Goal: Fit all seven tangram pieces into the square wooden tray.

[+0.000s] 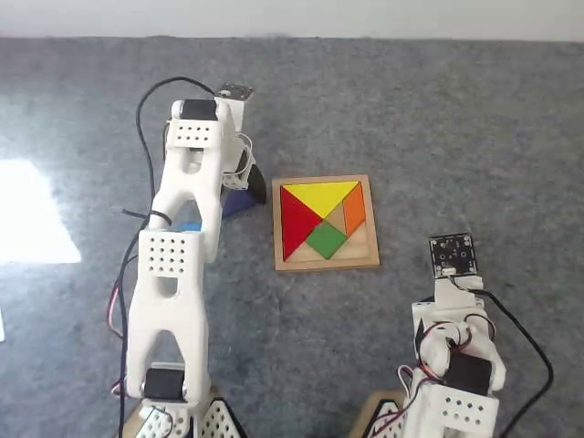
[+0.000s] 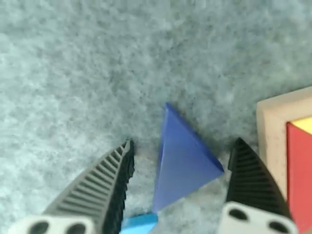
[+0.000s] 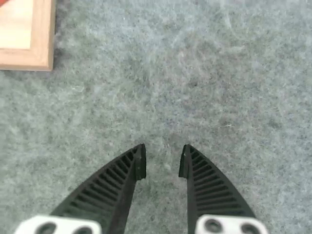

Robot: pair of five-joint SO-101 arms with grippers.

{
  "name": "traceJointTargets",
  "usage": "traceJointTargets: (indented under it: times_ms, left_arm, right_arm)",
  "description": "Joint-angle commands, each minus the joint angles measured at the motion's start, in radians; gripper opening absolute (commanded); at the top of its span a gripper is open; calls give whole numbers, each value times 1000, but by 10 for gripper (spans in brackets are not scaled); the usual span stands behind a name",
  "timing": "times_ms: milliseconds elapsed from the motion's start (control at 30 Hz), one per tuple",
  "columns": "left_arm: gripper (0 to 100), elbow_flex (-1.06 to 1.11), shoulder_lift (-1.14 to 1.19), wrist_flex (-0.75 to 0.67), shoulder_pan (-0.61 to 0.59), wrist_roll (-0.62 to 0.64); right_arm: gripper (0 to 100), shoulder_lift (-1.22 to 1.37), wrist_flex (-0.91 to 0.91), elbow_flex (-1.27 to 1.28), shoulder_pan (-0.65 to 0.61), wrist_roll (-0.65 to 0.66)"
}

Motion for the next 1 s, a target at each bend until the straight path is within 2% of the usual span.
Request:
traceJointTargets:
  times_ms: [0, 100, 200, 500, 600, 967]
  left_arm:
    - [277, -22, 3, 18, 6, -26]
    - [265, -22, 3, 21, 5, -37]
    - [265, -15, 3, 25, 5, -100]
    - [265, -15, 6, 26, 5, -84]
    - [265, -8, 3, 28, 5, -133]
    - [305, 22, 2, 28, 2, -178]
  right_arm:
    - [133, -8, -1, 17, -10, 6]
    - [134, -8, -1, 17, -10, 6]
    - [134, -8, -1, 17, -10, 6]
    - [135, -8, -1, 17, -12, 6]
    - [135, -8, -1, 17, -12, 6]
    - [136, -8, -1, 17, -12, 6]
